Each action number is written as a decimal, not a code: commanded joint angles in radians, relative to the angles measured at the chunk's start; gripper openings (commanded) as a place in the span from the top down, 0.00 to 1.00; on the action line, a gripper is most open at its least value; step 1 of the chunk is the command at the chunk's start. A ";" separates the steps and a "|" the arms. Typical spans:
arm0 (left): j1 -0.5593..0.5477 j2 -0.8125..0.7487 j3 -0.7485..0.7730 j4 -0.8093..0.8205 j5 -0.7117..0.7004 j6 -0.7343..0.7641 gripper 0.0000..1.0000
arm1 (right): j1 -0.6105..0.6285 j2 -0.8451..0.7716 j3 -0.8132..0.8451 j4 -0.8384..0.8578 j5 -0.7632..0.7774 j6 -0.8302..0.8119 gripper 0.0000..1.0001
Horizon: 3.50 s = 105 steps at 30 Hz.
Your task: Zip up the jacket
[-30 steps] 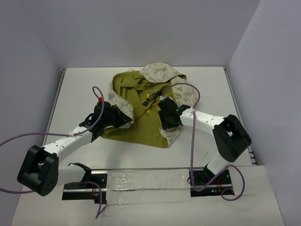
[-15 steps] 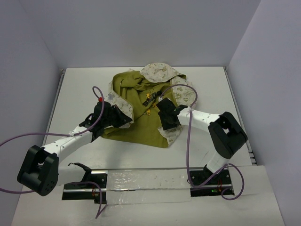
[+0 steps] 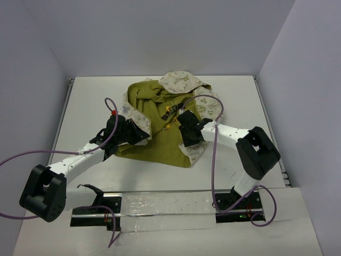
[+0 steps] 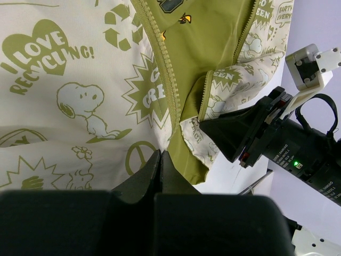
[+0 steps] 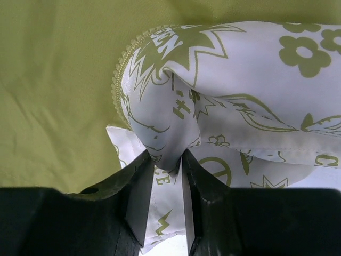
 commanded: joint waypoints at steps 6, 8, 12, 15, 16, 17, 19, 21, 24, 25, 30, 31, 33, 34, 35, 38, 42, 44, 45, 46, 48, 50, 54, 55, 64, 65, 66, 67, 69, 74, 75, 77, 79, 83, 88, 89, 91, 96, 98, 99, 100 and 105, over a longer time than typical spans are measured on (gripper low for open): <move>-0.005 -0.009 0.032 0.036 0.006 0.005 1.00 | 0.010 -0.018 0.058 0.002 0.034 -0.004 0.59; -0.005 -0.009 0.032 0.036 0.006 0.005 1.00 | 0.010 -0.019 0.062 -0.003 0.040 -0.008 0.59; -0.006 -0.009 0.032 0.036 0.006 0.005 1.00 | 0.012 -0.019 0.075 -0.025 0.035 -0.022 0.58; -0.006 -0.009 0.032 0.036 0.006 0.005 1.00 | 0.016 -0.024 0.077 -0.037 0.035 -0.036 0.57; -0.006 -0.008 0.032 0.037 0.006 0.005 1.00 | 0.017 -0.026 0.077 -0.041 0.035 -0.041 0.57; -0.006 -0.007 0.032 0.038 0.007 0.004 1.00 | 0.018 -0.027 0.078 -0.046 0.035 -0.048 0.56; -0.005 -0.006 0.032 0.039 0.009 0.002 1.00 | 0.019 -0.027 0.079 -0.052 0.034 -0.060 0.56; -0.005 -0.005 0.032 0.041 0.009 0.002 1.00 | 0.019 -0.023 0.080 -0.049 0.029 -0.069 0.55; -0.005 -0.005 0.032 0.040 0.009 0.002 1.00 | 0.020 -0.006 0.089 -0.043 0.025 -0.076 0.52; -0.006 -0.006 0.033 0.038 0.009 0.003 1.00 | 0.021 0.001 0.091 -0.039 0.020 -0.079 0.50; -0.004 -0.014 0.031 0.033 0.003 0.005 1.00 | 0.024 0.016 0.100 -0.027 0.006 -0.090 0.44; -0.004 -0.014 0.032 0.033 0.003 0.004 1.00 | 0.024 0.018 0.103 -0.026 0.006 -0.090 0.44; -0.004 -0.009 0.032 0.035 0.006 0.002 1.00 | 0.024 0.025 0.111 -0.024 0.011 -0.096 0.45; -0.005 -0.007 0.031 0.037 0.007 0.001 1.00 | 0.024 0.028 0.115 -0.024 0.011 -0.099 0.47; -0.006 -0.006 0.032 0.038 0.008 0.001 1.00 | 0.024 0.030 0.118 -0.025 0.012 -0.100 0.48; -0.006 -0.006 0.034 0.036 0.007 0.004 1.00 | 0.024 0.038 0.120 -0.023 0.010 -0.102 0.51; -0.006 -0.009 0.034 0.033 0.003 0.004 1.00 | 0.024 0.052 0.114 -0.019 0.003 -0.100 0.52; -0.006 -0.007 0.034 0.034 0.004 0.002 1.00 | 0.024 0.052 0.106 -0.017 0.004 -0.097 0.55; -0.006 -0.006 0.034 0.035 0.005 0.001 1.00 | 0.024 0.052 0.104 -0.016 0.005 -0.096 0.56; -0.007 -0.004 0.034 0.036 0.006 0.001 1.00 | 0.024 0.052 0.101 -0.014 0.005 -0.096 0.59; -0.006 -0.003 0.034 0.036 0.006 0.002 1.00 | 0.024 0.051 0.100 -0.013 0.004 -0.094 0.66; -0.006 -0.003 0.034 0.036 0.006 0.003 1.00 | 0.024 0.048 0.099 -0.013 0.002 -0.094 0.71; -0.007 -0.005 0.035 0.035 0.005 0.004 1.00 | 0.024 0.045 0.099 -0.013 -0.009 -0.095 0.82; -0.007 -0.006 0.035 0.034 0.004 0.004 1.00 | 0.024 0.042 0.100 -0.014 -0.016 -0.096 0.85; -0.007 -0.014 0.037 0.025 -0.001 0.009 1.00 | 0.022 -0.068 0.078 -0.013 -0.131 -0.095 1.00; -0.007 -0.017 0.038 0.023 -0.002 0.012 1.00 | 0.019 -0.107 0.065 -0.007 -0.195 -0.090 1.00; -0.007 -0.017 0.040 0.022 -0.003 0.015 1.00 | 0.016 -0.130 0.060 -0.001 -0.215 -0.086 1.00; -0.007 -0.022 0.045 0.010 -0.011 0.016 1.00 | 0.010 -0.173 0.056 0.013 -0.237 -0.077 1.00; -0.006 -0.040 0.049 0.002 -0.026 0.022 1.00 | 0.002 -0.230 0.047 0.039 -0.280 -0.063 1.00; -0.006 -0.088 0.066 -0.001 -0.032 0.056 1.00 | -0.002 -0.383 -0.019 0.207 -0.384 -0.037 1.00; -0.007 -0.096 0.075 -0.001 -0.022 0.073 1.00 | -0.002 -0.411 -0.041 0.242 -0.394 -0.026 1.00; -0.006 -0.107 0.093 0.004 0.010 0.109 1.00 | -0.002 -0.448 -0.094 0.365 -0.430 -0.004 1.00; -0.008 -0.127 0.095 0.030 0.037 0.128 1.00 | -0.003 -0.492 -0.132 0.459 -0.454 0.016 1.00; -0.009 -0.196 0.050 0.120 0.071 0.157 1.00 | -0.004 -0.506 -0.175 0.580 -0.483 0.047 1.00; -0.009 -0.256 -0.018 0.252 0.119 0.178 1.00 | -0.007 -0.495 -0.255 0.773 -0.575 0.111 1.00; -0.009 -0.267 -0.046 0.297 0.127 0.193 1.00 | -0.008 -0.491 -0.277 0.820 -0.599 0.124 1.00; -0.010 -0.282 -0.101 0.389 0.150 0.209 1.00 | -0.009 -0.471 -0.327 0.913 -0.657 0.145 1.00; -0.018 -0.328 -0.205 0.566 0.165 0.223 1.00 | -0.010 -0.433 -0.360 1.025 -0.727 0.151 1.00; -0.020 -0.360 -0.229 0.582 0.148 0.247 1.00 | -0.010 -0.429 -0.382 1.059 -0.768 0.136 1.00; -0.021 -0.371 -0.235 0.588 0.147 0.271 1.00 | -0.009 -0.433 -0.404 1.119 -0.772 0.134 1.00; -0.021 -0.381 -0.251 0.621 0.160 0.286 1.00 | -0.009 -0.451 -0.441 1.159 -0.769 0.119 1.00; -0.024 -0.453 -0.348 0.777 0.186 0.331 1.00 | -0.021 -0.512 -0.500 1.236 -0.784 0.064 1.00</move>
